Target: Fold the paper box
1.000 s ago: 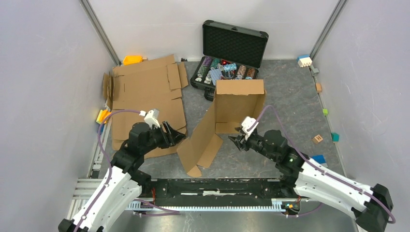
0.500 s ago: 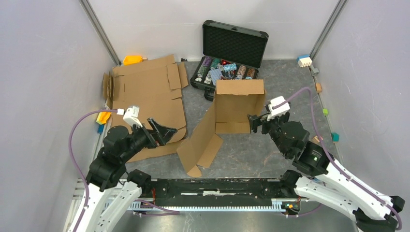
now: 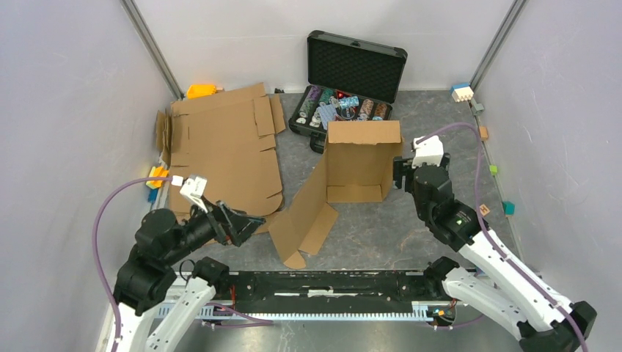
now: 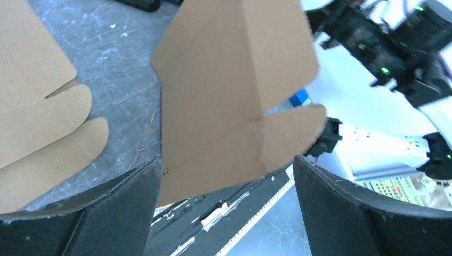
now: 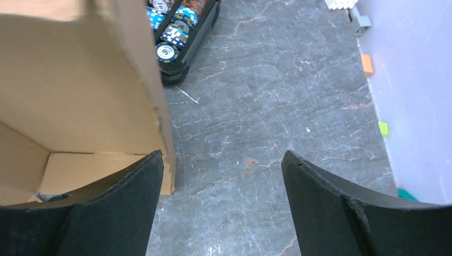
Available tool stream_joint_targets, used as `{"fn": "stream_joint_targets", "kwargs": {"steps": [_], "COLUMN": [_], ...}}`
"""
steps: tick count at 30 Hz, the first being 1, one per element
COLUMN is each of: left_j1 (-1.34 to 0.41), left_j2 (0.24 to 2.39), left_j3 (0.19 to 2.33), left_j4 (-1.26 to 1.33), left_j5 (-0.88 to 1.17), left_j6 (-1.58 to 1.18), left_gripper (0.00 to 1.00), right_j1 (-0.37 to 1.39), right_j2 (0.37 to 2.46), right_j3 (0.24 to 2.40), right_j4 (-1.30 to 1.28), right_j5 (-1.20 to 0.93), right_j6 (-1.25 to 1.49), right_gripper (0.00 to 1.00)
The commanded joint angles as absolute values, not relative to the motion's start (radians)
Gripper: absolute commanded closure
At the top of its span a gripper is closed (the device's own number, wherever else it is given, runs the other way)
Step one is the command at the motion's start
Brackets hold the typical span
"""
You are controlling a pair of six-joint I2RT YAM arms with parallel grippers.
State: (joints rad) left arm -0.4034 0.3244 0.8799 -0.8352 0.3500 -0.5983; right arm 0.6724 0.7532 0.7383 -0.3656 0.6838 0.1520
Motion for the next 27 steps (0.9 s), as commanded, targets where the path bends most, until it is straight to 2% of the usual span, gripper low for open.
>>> {"fn": "stream_joint_targets", "kwargs": {"steps": [1, 6, 9, 15, 20, 27], "left_j1": [-0.400, -0.400, -0.399, -0.399, -0.400, -0.400], "left_j2": [0.263, 0.304, 0.288, 0.295, 0.295, 0.350], "left_j3": [0.914, 0.889, 0.884, 0.837, 0.811, 0.786], "left_j4": [-0.812, -0.803, -0.776, -0.752, -0.711, -0.626], "left_j5": [0.485, 0.588, 0.605, 0.621, 0.632, 0.624], "left_j6": [-0.484, -0.452, -0.441, -0.435, -0.437, -0.440], "left_gripper": [0.04, 0.12, 0.12, 0.12, 0.12, 0.13], "right_j1": [0.558, 0.514, 0.505, 0.489, 0.486, 0.478], "right_j2": [0.753, 0.821, 0.847, 0.877, 0.907, 1.066], "right_j3": [0.680, 0.637, 0.610, 0.568, 0.591, 0.791], "right_j4": [-0.161, -0.038, 0.033, 0.114, 0.094, -0.108], "right_j5": [0.465, 0.357, 0.339, 0.364, 0.397, 0.441], "right_j6": [0.159, 0.176, 0.199, 0.231, 0.261, 0.300], "right_gripper": [0.16, 0.26, 0.32, 0.63, 0.80, 0.85]}}
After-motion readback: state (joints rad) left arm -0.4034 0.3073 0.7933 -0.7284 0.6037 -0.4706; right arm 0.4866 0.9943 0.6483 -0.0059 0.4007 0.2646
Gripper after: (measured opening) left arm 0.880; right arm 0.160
